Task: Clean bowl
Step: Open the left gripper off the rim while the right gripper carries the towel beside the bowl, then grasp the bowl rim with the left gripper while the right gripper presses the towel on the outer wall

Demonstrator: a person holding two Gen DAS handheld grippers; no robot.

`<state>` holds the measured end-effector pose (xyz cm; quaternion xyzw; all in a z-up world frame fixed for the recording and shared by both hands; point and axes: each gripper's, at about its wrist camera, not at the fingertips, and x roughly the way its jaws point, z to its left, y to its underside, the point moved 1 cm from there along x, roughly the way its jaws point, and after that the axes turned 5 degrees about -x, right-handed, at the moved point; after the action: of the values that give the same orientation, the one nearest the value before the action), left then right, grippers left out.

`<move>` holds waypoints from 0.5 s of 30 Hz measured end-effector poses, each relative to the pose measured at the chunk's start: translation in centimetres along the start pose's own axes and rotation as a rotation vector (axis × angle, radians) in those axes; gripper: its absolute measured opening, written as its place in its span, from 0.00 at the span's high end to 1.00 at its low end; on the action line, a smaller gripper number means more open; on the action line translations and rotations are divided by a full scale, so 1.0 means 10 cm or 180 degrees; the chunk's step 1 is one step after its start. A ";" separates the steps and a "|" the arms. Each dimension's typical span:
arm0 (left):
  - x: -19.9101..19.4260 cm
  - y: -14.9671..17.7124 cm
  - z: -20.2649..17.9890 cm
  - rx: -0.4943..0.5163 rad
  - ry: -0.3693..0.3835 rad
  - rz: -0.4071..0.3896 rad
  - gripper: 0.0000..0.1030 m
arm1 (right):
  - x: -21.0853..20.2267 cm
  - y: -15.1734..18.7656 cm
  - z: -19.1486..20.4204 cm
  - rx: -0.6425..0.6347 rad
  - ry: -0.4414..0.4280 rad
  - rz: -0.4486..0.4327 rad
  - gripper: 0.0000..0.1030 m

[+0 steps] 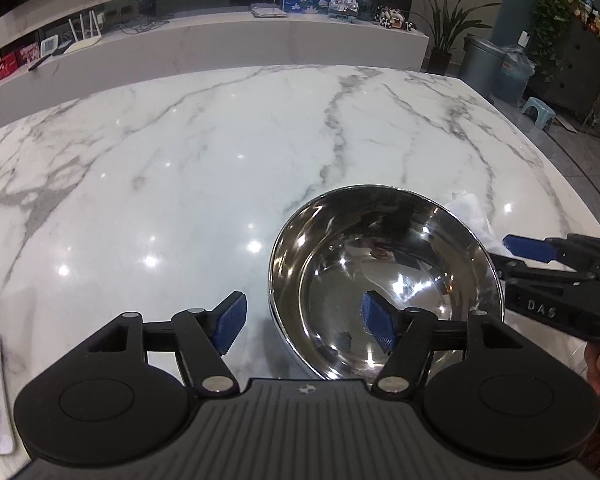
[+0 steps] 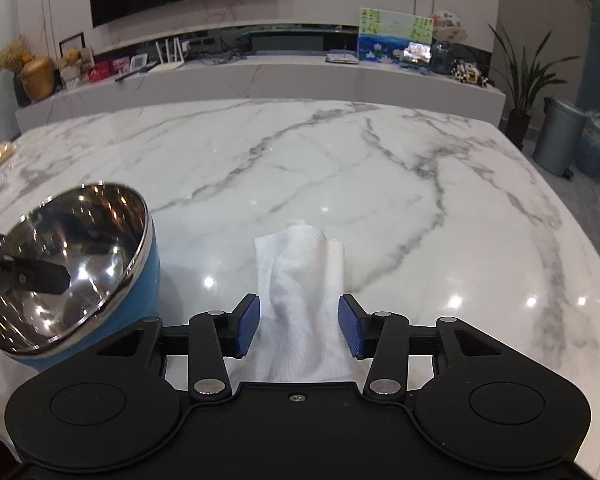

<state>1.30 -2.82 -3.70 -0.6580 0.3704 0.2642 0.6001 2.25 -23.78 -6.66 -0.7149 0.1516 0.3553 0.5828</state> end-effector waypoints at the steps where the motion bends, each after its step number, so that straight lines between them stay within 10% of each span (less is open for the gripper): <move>1: 0.00 0.00 0.00 0.0012 -0.0007 -0.0007 0.39 | 0.01 0.01 -0.01 0.0007 0.0014 0.0024 0.60; 15: 0.04 0.00 0.04 -0.0010 -0.0020 0.0071 0.39 | 0.06 0.01 -0.22 0.0245 -0.0079 0.0118 0.85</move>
<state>1.52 -2.47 -4.07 -0.6538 0.3754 0.2735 0.5973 3.34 -25.75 -6.95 -0.6846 0.1711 0.3687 0.6050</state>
